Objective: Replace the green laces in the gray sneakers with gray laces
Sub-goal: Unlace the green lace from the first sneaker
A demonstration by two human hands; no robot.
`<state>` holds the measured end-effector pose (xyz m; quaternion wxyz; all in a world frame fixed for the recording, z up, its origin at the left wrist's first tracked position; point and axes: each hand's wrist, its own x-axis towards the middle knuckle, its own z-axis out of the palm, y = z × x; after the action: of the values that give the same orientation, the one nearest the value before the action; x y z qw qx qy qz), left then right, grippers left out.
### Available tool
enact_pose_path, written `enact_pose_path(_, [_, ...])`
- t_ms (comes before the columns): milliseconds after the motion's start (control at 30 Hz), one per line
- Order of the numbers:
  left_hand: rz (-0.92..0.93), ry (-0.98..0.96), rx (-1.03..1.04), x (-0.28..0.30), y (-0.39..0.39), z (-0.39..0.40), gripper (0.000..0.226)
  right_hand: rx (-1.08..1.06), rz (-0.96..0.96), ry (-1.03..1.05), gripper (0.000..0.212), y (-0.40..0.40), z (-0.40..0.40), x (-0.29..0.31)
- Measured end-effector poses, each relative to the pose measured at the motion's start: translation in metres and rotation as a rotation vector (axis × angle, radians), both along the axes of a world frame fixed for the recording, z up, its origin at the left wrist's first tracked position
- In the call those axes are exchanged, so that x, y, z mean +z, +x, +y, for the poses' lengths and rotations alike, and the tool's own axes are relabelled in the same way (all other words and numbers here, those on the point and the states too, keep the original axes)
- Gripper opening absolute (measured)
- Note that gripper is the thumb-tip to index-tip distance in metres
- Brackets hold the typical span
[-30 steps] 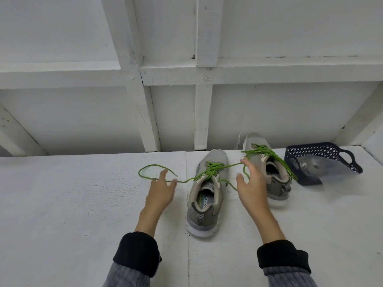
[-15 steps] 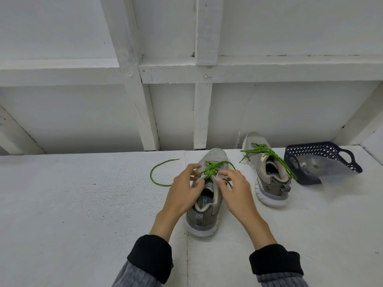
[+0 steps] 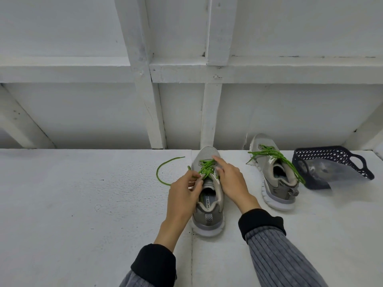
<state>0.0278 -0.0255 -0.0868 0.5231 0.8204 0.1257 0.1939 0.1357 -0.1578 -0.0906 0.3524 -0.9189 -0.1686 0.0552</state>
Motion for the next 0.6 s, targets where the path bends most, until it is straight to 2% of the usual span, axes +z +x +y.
enact_pose_path(133, [0.048,-0.028,0.041,-0.003,0.001,-0.001,0.011,-0.026,-0.061,-0.150,0.013,0.007,-0.003,0.003])
enact_pose_path(200, [0.052,-0.020,0.070,-0.006,-0.001,-0.001,0.014,-0.182,-0.085,-0.208,0.017,0.010,-0.009,0.002])
enact_pose_path(267, [0.028,0.026,0.089,-0.011,-0.002,-0.001,0.014,-0.283,-0.068,-0.168,0.019,0.010,-0.017,-0.002])
enact_pose_path(367, [0.003,0.165,0.104,-0.014,0.001,0.001,0.012,-0.140,-0.046,-0.036,0.035,0.007,-0.017,-0.007])
enact_pose_path(433, [-0.025,0.214,0.058,-0.015,0.003,0.003,0.009,-0.014,-0.069,-0.038,0.045,0.007,-0.012,-0.008])
enact_pose_path(533, [-0.030,0.117,-0.003,-0.013,0.002,0.002,0.004,0.090,-0.017,0.039,0.050,0.009,-0.005,-0.009])
enact_pose_path(600, [-0.031,0.057,0.002,-0.013,0.000,0.001,0.003,0.058,-0.010,0.049,0.038,0.012,-0.006,-0.008])
